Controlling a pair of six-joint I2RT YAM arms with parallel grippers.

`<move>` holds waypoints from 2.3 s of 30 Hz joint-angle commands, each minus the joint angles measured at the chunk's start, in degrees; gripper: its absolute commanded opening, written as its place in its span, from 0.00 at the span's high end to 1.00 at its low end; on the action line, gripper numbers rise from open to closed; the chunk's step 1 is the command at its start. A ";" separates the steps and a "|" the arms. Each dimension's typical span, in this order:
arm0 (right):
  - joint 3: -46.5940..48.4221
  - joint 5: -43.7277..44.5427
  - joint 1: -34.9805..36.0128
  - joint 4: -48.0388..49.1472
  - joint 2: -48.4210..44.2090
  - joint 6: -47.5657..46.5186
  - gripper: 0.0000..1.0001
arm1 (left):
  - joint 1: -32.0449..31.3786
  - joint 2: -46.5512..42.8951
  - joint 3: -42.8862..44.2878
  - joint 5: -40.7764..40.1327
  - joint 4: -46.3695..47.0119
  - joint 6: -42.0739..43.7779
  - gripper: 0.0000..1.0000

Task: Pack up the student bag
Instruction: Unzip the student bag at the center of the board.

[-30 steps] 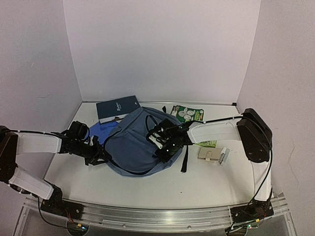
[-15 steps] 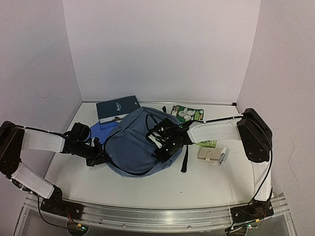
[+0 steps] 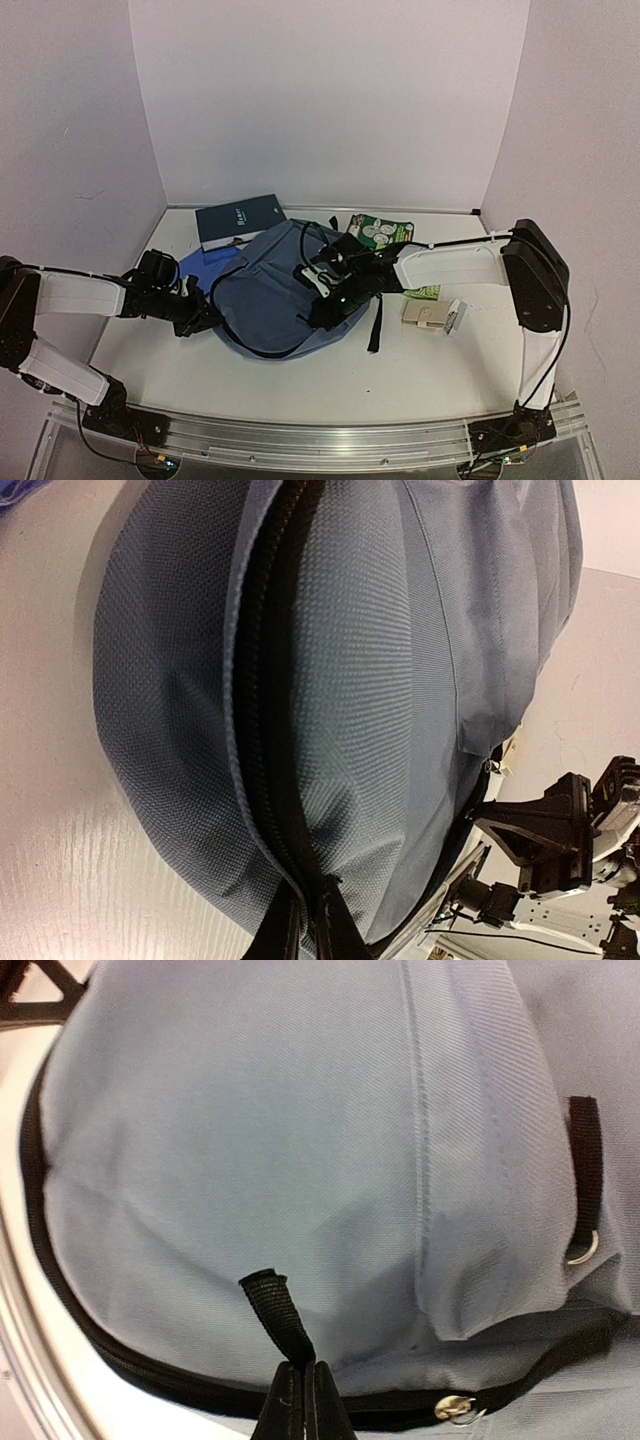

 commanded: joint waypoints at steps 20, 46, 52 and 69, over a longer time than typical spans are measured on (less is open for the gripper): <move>-0.92 -6.74 8.48 22.98 0.07 14.78 1.00 | -1.33 5.82 3.35 6.00 11.90 -1.56 1.00; -4.02 9.97 12.34 28.23 -2.49 20.88 1.00 | -4.55 -8.14 11.32 -11.37 -12.72 7.62 0.55; -4.48 9.59 12.41 29.94 -3.03 21.09 1.00 | -5.71 -13.65 10.21 -7.28 -13.29 6.66 0.84; -5.12 8.13 12.35 32.26 -2.89 22.36 1.00 | -15.84 -5.10 12.02 -3.56 -0.53 -1.22 1.00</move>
